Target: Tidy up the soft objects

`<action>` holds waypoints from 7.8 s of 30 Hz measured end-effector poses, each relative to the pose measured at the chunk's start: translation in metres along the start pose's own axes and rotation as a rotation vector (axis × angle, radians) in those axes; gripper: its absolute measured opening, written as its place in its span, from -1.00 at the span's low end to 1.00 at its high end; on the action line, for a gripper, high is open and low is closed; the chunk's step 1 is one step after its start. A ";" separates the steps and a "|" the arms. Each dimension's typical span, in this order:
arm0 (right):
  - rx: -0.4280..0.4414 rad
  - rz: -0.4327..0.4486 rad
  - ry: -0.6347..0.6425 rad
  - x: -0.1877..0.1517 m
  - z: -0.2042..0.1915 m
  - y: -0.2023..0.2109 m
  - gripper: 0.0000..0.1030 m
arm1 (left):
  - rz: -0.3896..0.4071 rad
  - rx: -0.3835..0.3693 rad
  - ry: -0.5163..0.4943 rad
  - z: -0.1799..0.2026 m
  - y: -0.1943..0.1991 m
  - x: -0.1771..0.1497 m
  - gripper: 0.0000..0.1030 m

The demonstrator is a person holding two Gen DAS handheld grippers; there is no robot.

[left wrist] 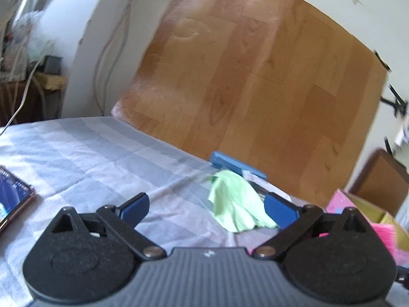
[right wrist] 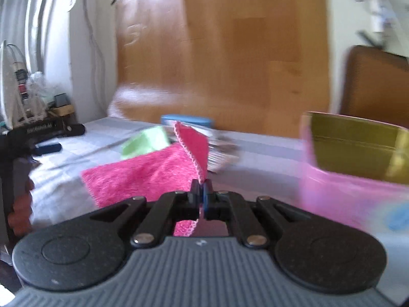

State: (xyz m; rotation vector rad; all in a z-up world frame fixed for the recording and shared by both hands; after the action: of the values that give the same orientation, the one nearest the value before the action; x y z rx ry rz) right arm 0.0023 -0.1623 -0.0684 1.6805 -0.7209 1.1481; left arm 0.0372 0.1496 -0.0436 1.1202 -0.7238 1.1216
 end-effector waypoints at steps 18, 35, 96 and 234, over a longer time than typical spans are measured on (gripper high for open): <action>-0.167 -0.046 -0.051 -0.055 0.065 0.073 0.66 | -0.447 -0.442 -0.446 0.216 -0.008 -0.090 0.97; 0.003 0.030 -0.039 -0.039 0.028 0.062 -0.94 | -0.526 -0.740 -0.243 0.234 0.007 -0.070 -0.20; -0.441 0.247 -0.043 0.016 0.156 0.046 -0.11 | -0.418 -0.715 -0.177 0.310 -0.113 -0.034 0.80; 0.258 -0.260 0.200 0.029 -0.083 -0.148 -0.94 | 0.011 0.150 -0.016 -0.001 -0.035 0.000 0.55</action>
State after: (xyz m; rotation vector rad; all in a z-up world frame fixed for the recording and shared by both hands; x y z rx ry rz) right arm 0.1087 -0.0280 -0.0876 1.7774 -0.2275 1.2383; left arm 0.0702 0.1492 -0.0552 1.2538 -0.6670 1.1926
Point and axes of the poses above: each gripper's, at about its wrist camera, not at the fingertips, and y roughly against the way its jaws point, z to its right, x to its top, the point moved 3 cm from there along -y, roughly the way its jaws point, and after that the axes turned 1 degree about -y, right-handed, at the moved point
